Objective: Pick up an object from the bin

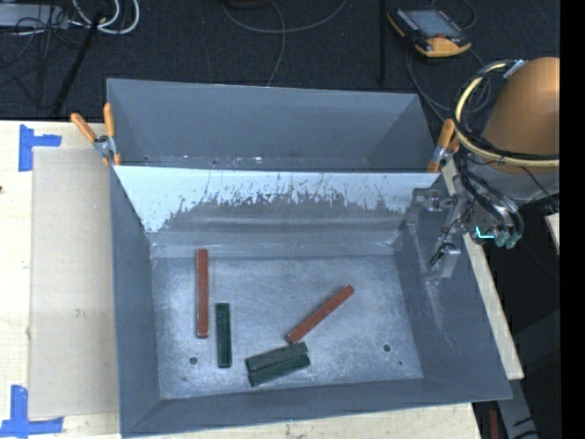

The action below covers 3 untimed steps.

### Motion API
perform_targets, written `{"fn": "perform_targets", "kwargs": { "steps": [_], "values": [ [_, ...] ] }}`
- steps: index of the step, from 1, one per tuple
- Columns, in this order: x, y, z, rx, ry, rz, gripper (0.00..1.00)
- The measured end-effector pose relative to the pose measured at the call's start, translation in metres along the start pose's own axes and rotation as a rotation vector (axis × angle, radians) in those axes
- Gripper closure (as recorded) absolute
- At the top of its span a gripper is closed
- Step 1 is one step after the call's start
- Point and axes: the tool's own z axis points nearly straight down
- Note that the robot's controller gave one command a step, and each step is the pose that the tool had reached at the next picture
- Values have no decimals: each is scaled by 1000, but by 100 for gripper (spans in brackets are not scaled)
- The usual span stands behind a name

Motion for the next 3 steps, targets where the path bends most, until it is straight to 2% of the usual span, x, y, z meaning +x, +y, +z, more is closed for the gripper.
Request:
{"fn": "perform_targets", "kwargs": {
  "steps": [1,2,3],
  "values": [
    [7,60,152,-2,0,-279,0],
    [-1,126,157,-2,-7,-322,0],
    [-1,122,156,2,-7,-320,100]
  ]
}}
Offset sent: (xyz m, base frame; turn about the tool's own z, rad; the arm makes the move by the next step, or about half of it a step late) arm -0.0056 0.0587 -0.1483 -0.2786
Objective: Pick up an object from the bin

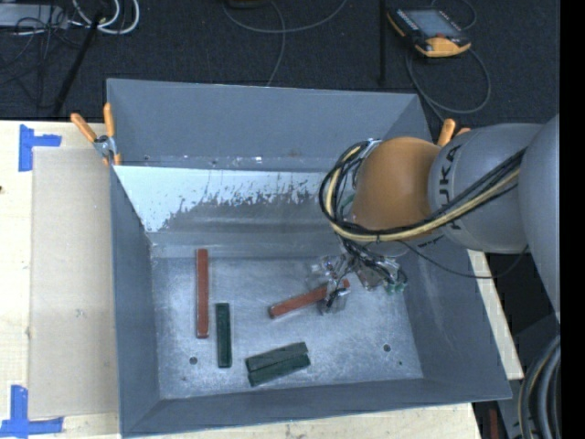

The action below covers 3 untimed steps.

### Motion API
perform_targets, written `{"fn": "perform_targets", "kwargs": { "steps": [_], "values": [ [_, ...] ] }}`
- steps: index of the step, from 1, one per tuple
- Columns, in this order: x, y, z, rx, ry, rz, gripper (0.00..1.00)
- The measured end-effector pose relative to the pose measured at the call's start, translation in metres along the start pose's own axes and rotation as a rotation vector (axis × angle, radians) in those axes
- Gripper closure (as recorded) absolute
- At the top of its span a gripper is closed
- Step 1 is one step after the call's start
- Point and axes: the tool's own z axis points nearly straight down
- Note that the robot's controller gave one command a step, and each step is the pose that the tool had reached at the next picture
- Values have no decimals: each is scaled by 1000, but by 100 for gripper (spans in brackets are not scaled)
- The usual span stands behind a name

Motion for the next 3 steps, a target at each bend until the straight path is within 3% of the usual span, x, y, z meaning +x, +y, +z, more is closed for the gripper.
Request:
{"fn": "perform_targets", "kwargs": {
  "steps": [1,2,3],
  "values": [
    [-2,6,-173,4,-11,-125,100],
    [0,6,-168,1,-3,-125,0],
    [-14,67,-62,-3,3,-579,0]
  ]
}}
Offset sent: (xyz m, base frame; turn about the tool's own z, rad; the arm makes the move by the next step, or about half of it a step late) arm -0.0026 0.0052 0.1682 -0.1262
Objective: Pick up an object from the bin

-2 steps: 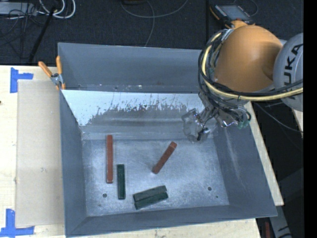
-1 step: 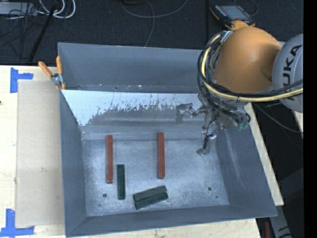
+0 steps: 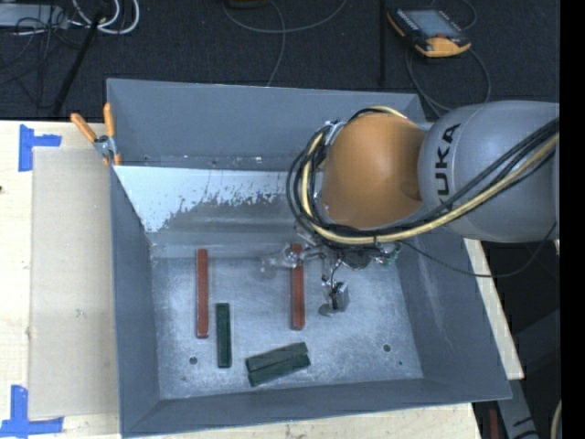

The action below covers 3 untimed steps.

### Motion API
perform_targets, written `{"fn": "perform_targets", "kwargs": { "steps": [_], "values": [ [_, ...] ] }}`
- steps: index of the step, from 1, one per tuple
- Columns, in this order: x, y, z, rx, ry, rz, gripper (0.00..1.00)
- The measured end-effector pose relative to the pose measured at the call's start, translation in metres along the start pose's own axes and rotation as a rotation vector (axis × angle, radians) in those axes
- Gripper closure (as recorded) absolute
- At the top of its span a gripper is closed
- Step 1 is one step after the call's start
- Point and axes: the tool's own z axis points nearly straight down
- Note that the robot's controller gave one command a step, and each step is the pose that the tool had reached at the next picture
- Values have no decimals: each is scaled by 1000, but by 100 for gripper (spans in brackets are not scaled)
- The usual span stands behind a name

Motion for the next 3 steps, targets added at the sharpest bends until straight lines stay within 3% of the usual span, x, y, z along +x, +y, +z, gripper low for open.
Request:
{"fn": "perform_targets", "kwargs": {
  "steps": [1,2,3],
  "values": [
    [12,12,65,-1,2,-467,0],
    [11,11,63,2,-1,-464,100],
    [11,10,63,2,-2,-462,0]
  ]
}}
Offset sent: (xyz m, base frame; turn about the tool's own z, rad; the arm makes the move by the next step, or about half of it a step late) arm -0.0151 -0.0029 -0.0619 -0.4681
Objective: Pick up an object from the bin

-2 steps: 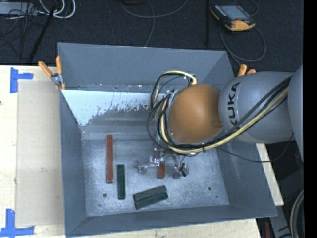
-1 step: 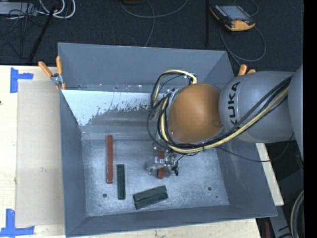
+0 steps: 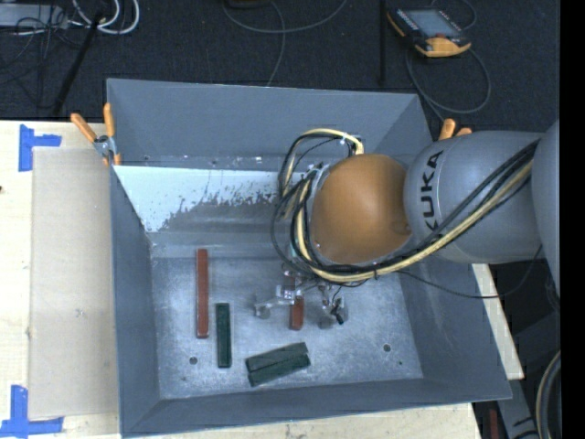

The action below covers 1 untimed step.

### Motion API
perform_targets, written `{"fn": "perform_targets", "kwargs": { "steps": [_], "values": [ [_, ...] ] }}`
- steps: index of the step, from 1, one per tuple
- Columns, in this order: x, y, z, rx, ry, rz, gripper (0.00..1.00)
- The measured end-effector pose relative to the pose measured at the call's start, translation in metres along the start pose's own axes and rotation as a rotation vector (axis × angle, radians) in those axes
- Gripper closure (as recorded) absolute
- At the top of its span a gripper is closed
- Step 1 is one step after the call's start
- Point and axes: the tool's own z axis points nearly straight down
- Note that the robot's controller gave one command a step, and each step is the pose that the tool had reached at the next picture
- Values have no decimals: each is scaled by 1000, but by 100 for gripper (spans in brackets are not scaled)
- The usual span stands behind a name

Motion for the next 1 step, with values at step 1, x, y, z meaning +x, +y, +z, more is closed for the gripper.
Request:
{"fn": "perform_targets", "kwargs": {
  "steps": [1],
  "values": [
    [0,0,0,0,0,1,100]
  ]
}}
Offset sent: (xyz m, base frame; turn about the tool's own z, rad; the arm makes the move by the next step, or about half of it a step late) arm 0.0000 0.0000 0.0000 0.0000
